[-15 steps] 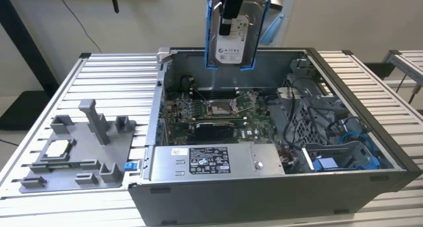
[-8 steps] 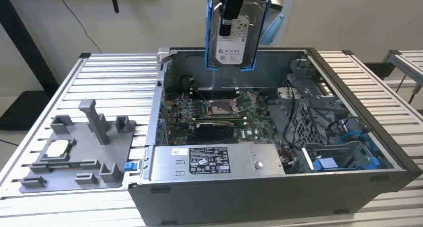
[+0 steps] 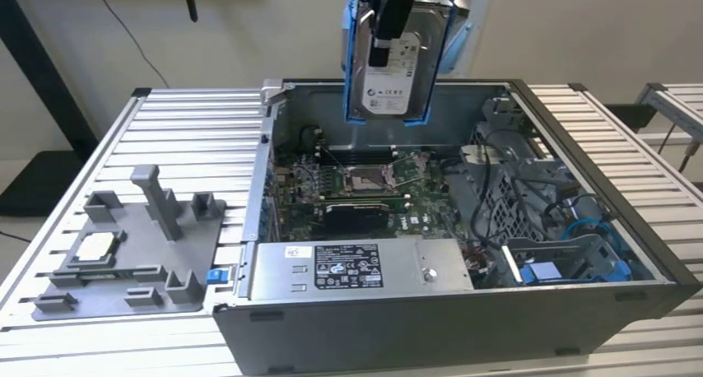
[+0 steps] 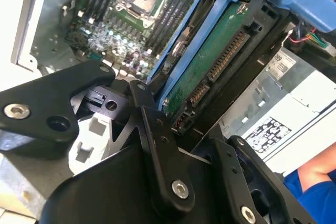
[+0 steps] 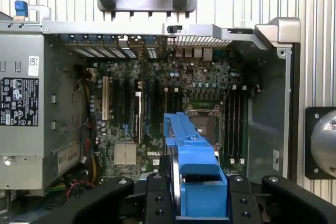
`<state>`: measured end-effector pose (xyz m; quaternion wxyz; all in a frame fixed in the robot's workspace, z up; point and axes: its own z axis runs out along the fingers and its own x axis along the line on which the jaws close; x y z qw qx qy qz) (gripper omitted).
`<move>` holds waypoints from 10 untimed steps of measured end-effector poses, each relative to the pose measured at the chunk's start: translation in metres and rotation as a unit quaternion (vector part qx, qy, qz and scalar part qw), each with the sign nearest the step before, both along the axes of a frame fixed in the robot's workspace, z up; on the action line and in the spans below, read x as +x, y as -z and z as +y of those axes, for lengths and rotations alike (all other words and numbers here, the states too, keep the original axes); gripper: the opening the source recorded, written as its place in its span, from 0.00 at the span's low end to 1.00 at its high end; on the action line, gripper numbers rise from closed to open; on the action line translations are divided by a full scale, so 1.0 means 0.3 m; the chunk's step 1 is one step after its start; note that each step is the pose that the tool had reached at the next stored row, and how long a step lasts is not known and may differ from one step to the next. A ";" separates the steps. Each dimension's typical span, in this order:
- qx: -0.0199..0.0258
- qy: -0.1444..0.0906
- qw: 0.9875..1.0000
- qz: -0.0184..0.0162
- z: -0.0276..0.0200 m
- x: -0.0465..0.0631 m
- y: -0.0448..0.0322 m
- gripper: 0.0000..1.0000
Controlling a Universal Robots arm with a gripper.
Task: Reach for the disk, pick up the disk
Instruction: 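Pick up the disk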
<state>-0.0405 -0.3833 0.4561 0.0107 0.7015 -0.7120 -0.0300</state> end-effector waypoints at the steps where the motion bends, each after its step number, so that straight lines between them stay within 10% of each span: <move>1: 0.000 0.000 1.000 0.000 -0.010 0.001 0.000 0.00; 10: 0.000 0.000 1.000 0.002 -0.096 0.014 0.001 0.00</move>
